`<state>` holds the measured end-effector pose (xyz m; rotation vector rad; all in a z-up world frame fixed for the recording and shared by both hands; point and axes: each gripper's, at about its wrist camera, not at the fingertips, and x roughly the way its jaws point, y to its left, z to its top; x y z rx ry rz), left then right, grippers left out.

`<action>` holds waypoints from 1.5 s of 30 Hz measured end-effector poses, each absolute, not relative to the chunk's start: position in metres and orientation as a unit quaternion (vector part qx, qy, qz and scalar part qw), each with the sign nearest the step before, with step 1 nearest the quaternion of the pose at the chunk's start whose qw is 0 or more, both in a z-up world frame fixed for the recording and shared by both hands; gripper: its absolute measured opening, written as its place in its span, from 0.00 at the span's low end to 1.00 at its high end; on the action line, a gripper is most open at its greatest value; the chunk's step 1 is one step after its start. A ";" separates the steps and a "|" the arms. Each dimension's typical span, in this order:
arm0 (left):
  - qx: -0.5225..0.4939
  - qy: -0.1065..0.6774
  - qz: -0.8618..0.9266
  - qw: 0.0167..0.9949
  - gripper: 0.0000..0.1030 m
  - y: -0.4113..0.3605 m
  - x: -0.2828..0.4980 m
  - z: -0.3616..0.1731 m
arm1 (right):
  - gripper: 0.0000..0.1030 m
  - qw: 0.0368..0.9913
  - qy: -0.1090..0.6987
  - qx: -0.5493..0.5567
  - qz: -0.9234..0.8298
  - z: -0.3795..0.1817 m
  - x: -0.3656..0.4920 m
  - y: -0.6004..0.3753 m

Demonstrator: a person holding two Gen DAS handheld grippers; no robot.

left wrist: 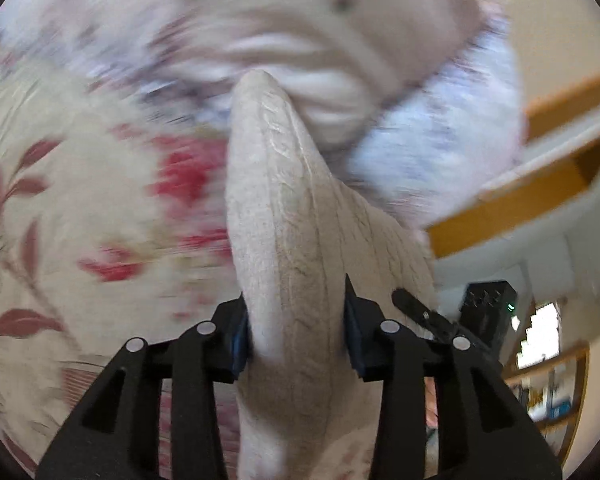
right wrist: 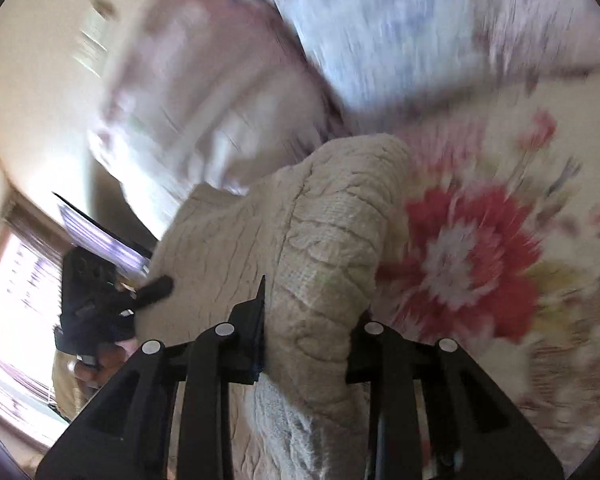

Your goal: Fold small clothes

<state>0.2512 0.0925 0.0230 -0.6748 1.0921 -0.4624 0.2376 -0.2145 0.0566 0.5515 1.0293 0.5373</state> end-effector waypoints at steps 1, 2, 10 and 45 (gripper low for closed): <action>-0.319 0.517 -0.200 0.768 0.45 0.098 0.253 0.008 | 0.35 0.798 0.484 0.261 0.245 0.049 0.240 -0.213; -0.338 0.514 -0.206 0.760 0.46 0.103 0.253 0.001 | 0.35 0.792 0.487 0.272 0.248 0.047 0.242 -0.216; -0.274 0.444 -0.186 0.832 0.51 0.115 0.225 0.042 | 0.51 0.782 0.473 0.335 0.227 0.063 0.255 -0.258; -0.023 0.437 -0.104 0.893 0.66 0.047 0.169 0.048 | 0.50 0.877 0.445 0.031 0.180 0.081 0.194 -0.176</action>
